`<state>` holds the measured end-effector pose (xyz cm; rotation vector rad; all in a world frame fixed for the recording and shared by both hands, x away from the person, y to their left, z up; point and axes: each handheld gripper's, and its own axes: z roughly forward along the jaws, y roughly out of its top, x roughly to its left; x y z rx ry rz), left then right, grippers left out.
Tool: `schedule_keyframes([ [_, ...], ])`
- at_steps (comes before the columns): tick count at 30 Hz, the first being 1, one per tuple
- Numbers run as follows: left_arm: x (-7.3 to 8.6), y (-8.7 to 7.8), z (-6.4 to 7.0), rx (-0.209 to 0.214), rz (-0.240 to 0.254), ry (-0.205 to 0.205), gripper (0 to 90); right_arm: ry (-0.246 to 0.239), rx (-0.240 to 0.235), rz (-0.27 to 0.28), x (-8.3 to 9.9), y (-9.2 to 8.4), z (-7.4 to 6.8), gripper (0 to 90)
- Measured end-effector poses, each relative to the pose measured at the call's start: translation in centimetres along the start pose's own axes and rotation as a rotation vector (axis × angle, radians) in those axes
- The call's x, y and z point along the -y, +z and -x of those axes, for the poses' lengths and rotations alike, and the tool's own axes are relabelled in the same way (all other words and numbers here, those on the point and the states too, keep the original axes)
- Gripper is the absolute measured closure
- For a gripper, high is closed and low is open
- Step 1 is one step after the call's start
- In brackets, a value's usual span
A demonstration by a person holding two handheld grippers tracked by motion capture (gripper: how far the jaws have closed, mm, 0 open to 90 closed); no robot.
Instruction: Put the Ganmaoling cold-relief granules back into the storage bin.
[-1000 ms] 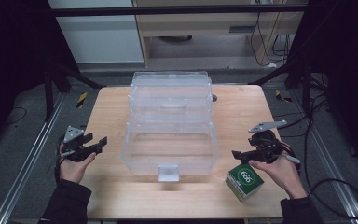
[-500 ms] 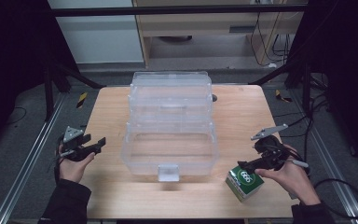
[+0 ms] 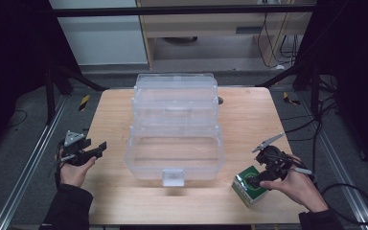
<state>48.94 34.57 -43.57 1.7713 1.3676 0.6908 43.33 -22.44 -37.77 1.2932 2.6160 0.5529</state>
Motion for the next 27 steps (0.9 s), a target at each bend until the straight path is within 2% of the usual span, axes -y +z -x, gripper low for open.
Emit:
schedule_keyframes([
  [5,0.1,0.1,0.0,0.002,0.000,-0.001,32.7,0.012,0.000,-0.022,0.0,0.7,-0.2,5.0],
  [11,0.2,0.1,-0.1,-0.004,-0.016,-0.001,34.0,-0.001,-0.011,-0.053,-0.2,1.5,-0.6,4.9],
  [27,0.3,0.2,0.0,-0.002,-0.026,0.005,33.9,0.038,-0.028,-0.121,0.0,2.8,-0.6,5.9],
])
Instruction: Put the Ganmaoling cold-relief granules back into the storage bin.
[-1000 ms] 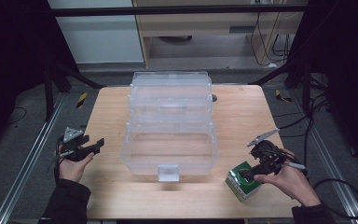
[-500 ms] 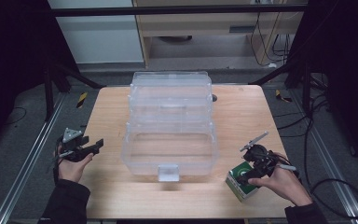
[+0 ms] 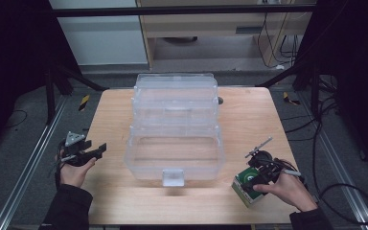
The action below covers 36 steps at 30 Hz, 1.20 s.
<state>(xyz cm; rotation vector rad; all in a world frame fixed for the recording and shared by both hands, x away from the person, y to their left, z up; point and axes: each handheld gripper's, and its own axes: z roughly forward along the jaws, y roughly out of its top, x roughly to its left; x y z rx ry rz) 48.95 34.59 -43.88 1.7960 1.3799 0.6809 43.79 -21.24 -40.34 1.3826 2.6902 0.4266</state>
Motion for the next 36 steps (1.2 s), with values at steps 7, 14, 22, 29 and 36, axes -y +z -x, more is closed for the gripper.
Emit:
schedule_keyframes([
  [7,0.0,0.0,0.2,0.004,-0.001,0.007,33.9,0.015,-0.013,-0.027,0.1,0.9,0.2,7.4],
  [14,0.0,0.1,0.1,0.005,-0.010,0.009,33.8,0.024,-0.020,-0.043,-0.2,1.5,0.3,10.4],
  [22,0.1,0.1,0.1,0.007,-0.013,0.008,33.8,0.041,-0.021,-0.068,-0.2,1.8,0.4,12.3],
  [29,0.0,0.0,0.1,0.005,-0.012,0.010,33.9,0.055,-0.019,-0.098,-0.4,2.2,0.4,13.4],
  [36,0.1,0.2,0.2,0.008,-0.022,0.011,33.8,0.055,-0.013,-0.132,-0.7,2.2,0.2,15.9],
])
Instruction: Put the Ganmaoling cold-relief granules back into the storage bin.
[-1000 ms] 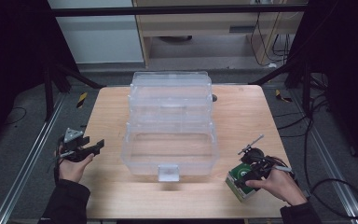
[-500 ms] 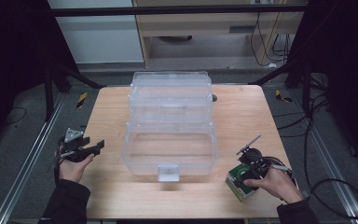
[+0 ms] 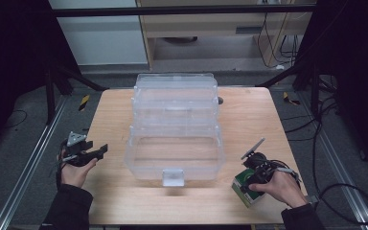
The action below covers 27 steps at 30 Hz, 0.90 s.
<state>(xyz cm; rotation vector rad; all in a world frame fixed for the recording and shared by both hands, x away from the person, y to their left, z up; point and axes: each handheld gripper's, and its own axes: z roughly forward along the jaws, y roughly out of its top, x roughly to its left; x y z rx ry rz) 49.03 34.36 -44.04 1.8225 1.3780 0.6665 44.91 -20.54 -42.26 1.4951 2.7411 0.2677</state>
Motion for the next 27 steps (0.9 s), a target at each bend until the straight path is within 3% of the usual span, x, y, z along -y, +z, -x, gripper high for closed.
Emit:
schedule_keyframes([
  [7,0.1,0.2,0.1,0.000,-0.009,0.005,33.7,-0.001,-0.007,0.010,0.0,-0.6,0.1,17.2],
  [18,0.2,0.5,0.4,0.007,-0.025,0.017,33.9,-0.028,0.006,0.165,-0.3,-3.8,0.4,17.2],
  [27,0.2,0.8,0.6,0.009,-0.028,0.023,34.9,-0.058,0.025,0.216,-0.9,-5.8,0.6,17.2],
])
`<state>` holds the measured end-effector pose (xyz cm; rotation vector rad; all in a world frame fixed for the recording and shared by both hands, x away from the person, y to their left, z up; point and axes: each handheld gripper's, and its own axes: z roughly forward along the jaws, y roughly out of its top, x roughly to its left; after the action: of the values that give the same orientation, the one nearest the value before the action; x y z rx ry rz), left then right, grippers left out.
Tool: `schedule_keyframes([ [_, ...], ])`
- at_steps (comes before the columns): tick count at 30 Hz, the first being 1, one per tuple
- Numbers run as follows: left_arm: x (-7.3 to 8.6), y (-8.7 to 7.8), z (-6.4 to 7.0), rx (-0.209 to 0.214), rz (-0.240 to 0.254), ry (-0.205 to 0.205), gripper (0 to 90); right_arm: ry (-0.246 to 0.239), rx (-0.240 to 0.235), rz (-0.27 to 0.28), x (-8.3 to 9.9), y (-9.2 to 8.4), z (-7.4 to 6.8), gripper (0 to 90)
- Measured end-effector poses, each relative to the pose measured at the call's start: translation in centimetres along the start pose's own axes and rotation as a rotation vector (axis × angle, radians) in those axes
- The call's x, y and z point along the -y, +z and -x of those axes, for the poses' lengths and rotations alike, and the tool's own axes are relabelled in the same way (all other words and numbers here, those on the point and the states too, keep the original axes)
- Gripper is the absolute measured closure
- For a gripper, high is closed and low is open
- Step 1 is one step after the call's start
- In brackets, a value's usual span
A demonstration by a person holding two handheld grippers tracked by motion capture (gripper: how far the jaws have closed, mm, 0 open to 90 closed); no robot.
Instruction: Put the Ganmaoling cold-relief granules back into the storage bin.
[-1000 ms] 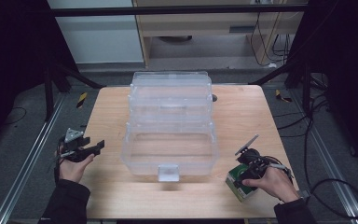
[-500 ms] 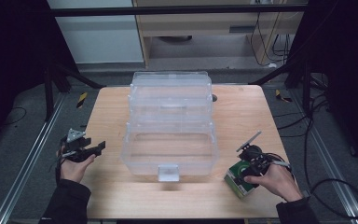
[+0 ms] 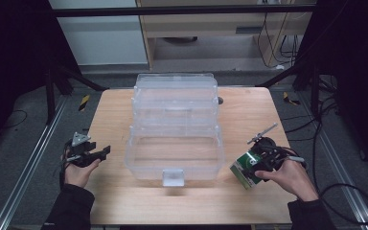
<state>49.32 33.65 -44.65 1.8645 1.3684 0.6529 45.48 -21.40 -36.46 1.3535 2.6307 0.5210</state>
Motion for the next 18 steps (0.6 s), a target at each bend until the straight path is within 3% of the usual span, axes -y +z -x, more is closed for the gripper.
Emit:
schedule_keyframes([
  [9,0.0,-0.1,-0.1,-0.002,0.005,-0.005,35.4,-0.041,0.002,0.043,-1.4,-1.8,0.3,17.4],
  [18,0.0,0.0,0.0,0.006,0.000,0.000,35.4,-0.139,0.002,0.077,-3.2,-3.8,0.4,17.4],
])
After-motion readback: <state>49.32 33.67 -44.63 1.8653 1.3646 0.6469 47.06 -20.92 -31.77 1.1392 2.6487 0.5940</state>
